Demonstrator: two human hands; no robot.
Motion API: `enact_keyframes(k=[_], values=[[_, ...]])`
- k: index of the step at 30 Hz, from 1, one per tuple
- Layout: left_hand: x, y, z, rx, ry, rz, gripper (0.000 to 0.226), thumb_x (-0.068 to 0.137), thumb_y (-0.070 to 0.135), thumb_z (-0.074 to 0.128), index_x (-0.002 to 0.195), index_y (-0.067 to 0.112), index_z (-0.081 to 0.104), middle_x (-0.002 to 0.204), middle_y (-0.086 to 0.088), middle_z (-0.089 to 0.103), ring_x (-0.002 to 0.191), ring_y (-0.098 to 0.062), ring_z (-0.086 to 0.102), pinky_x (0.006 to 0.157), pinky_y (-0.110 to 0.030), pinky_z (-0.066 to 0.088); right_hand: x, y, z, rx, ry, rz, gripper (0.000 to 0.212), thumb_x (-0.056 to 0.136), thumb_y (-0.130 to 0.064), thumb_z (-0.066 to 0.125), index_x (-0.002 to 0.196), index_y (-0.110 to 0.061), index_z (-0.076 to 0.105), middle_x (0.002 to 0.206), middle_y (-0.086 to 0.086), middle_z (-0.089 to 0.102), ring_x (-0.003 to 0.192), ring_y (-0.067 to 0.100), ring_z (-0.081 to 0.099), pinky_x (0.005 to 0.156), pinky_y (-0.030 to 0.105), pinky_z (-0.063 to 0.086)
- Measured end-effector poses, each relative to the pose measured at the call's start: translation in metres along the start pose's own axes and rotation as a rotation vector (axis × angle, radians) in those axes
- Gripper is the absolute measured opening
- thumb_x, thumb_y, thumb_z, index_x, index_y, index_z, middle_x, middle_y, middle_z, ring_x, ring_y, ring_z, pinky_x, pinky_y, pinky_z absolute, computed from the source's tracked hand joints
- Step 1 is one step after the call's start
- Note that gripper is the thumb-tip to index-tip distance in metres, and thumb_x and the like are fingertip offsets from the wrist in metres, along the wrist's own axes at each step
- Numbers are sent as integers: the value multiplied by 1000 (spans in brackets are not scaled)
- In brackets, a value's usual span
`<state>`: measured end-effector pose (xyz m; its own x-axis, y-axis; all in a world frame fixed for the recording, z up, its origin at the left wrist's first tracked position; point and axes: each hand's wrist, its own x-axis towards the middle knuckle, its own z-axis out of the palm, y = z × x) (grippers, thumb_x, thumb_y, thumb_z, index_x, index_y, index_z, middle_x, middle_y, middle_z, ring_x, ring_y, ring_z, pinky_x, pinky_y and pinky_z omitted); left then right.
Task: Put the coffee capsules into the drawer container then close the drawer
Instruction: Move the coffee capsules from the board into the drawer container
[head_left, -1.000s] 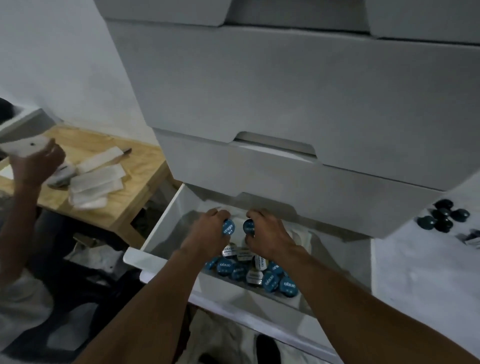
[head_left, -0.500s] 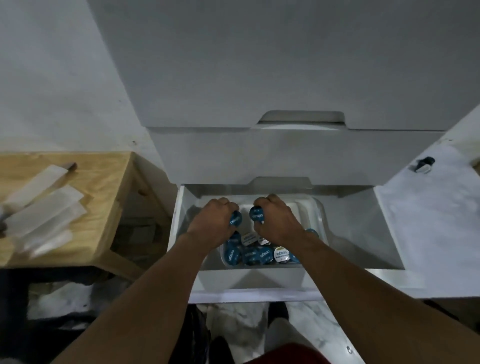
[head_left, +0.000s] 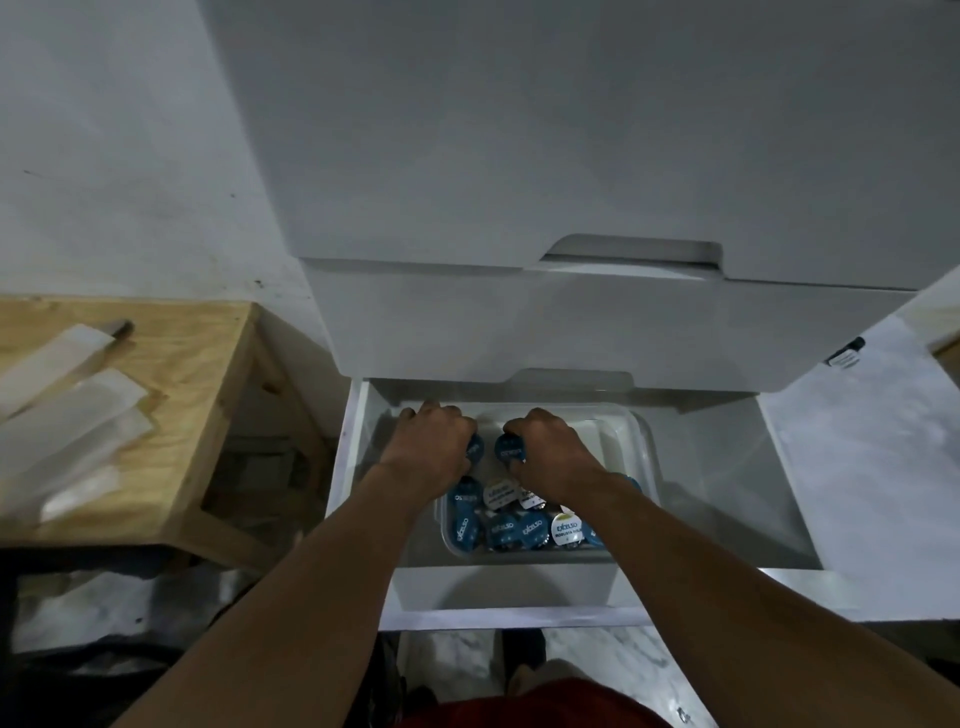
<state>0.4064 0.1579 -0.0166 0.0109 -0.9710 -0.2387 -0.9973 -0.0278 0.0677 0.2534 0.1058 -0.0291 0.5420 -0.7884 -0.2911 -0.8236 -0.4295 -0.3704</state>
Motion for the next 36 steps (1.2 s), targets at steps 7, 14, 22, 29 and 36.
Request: enact_keyframes(k=[7,14,22,29,36], values=[[5,1,3,67,-61,-16,40,84,36,66,118,19,57,118,-5,59,113,-26,49,96,-45,39,6,5,3,18,-18,-25,40,83,-6,65,122,-9,61,119,17,54,112,34,53,96,36,46],[9,1,1,61,-106,-13,43,82,38,68,119,19,57,118,-5,60,114,-25,50,97,-45,38,6,8,1,49,-19,-37,41,85,-14,64,125,-8,59,124,18,51,116,33,50,98,35,46],[9,-1,0,-10,-107,-10,27,86,35,59,109,21,62,112,-4,61,107,-25,53,93,-45,39,7,5,-2,41,-11,-53,36,88,-8,59,124,-9,61,122,19,55,114,33,52,98,36,45],[8,0,1,33,-107,-9,23,89,25,58,112,22,62,113,-5,60,108,-26,52,94,-46,39,7,2,-4,59,-29,-60,30,86,-6,58,114,-10,67,112,17,64,102,31,59,88,34,51],[7,-1,2,48,-99,1,26,90,24,57,115,21,60,113,-6,59,108,-26,53,95,-47,40,6,-1,-3,66,-49,-59,29,85,-9,61,113,-10,67,110,15,67,99,28,61,86,32,52]])
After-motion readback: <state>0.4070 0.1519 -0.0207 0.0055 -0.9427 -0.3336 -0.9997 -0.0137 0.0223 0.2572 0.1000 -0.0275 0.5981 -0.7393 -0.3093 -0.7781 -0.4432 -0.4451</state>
